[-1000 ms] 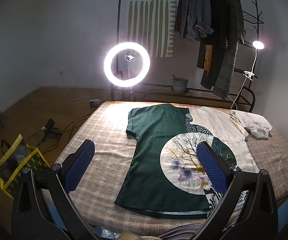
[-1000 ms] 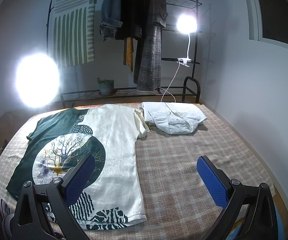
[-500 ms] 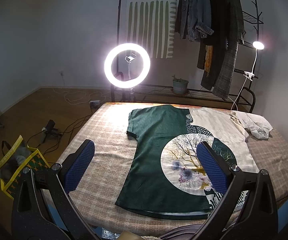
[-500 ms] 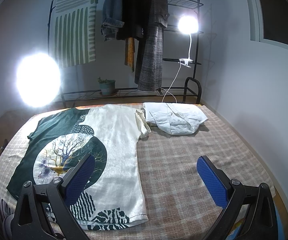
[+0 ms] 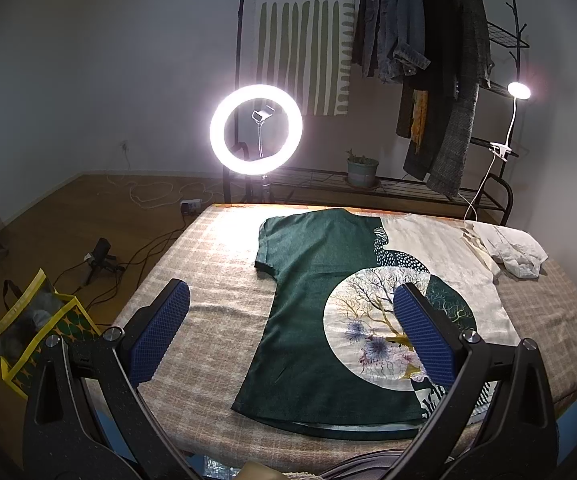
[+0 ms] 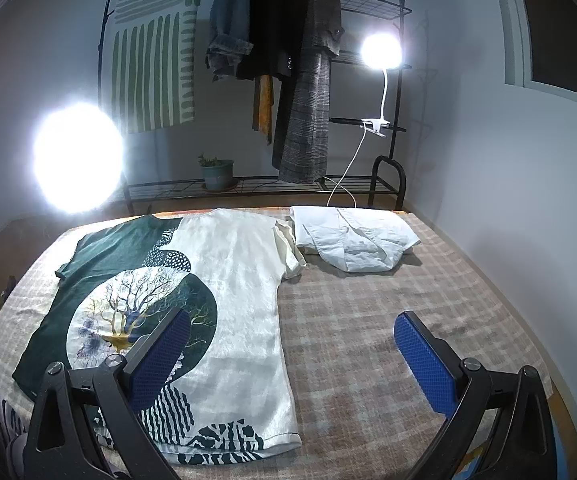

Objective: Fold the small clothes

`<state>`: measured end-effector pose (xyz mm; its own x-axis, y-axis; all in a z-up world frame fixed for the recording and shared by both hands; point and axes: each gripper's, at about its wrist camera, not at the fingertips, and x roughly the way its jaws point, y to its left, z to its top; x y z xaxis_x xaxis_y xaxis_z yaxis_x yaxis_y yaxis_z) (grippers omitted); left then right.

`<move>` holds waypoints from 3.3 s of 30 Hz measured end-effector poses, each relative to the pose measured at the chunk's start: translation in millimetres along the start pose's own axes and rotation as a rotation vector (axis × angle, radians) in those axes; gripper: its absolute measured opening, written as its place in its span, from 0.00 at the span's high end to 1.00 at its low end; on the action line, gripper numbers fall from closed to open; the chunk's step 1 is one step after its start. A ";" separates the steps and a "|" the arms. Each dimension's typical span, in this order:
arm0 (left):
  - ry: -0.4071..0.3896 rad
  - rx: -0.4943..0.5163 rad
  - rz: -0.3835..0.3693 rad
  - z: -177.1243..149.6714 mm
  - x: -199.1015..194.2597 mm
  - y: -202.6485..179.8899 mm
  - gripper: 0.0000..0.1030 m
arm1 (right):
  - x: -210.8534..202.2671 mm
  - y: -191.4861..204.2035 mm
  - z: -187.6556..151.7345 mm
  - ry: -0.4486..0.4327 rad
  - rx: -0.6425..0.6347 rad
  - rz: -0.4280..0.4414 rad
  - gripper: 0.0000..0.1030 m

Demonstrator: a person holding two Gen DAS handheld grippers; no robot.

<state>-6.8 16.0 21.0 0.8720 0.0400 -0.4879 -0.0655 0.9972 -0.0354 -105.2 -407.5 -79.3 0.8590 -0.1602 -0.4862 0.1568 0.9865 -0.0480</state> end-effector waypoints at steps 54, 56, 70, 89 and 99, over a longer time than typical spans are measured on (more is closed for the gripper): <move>0.425 -0.158 -0.224 -154.5 160.0 90.8 0.54 | 235.8 404.7 153.5 0.330 -0.273 0.662 0.20; 0.433 -0.159 -0.239 -155.0 164.9 90.7 0.57 | 258.1 424.4 151.4 0.360 -0.276 0.664 0.20; 0.431 -0.201 -0.269 -154.8 181.8 94.2 0.83 | 372.3 539.8 103.7 0.548 -0.364 0.612 0.31; 0.418 -0.189 -0.310 -156.1 172.4 84.7 0.98 | 396.2 552.4 80.7 0.593 -0.552 0.496 0.97; 0.406 -0.192 -0.447 -129.9 159.6 60.7 0.99 | 385.1 485.4 126.3 0.528 -0.384 0.620 0.98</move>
<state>65.3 74.7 -172.3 0.5841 -0.4425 -0.6805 0.1442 0.8816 -0.4495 363.2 5.3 -179.6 0.3848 0.3481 -0.8549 -0.5150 0.8496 0.1141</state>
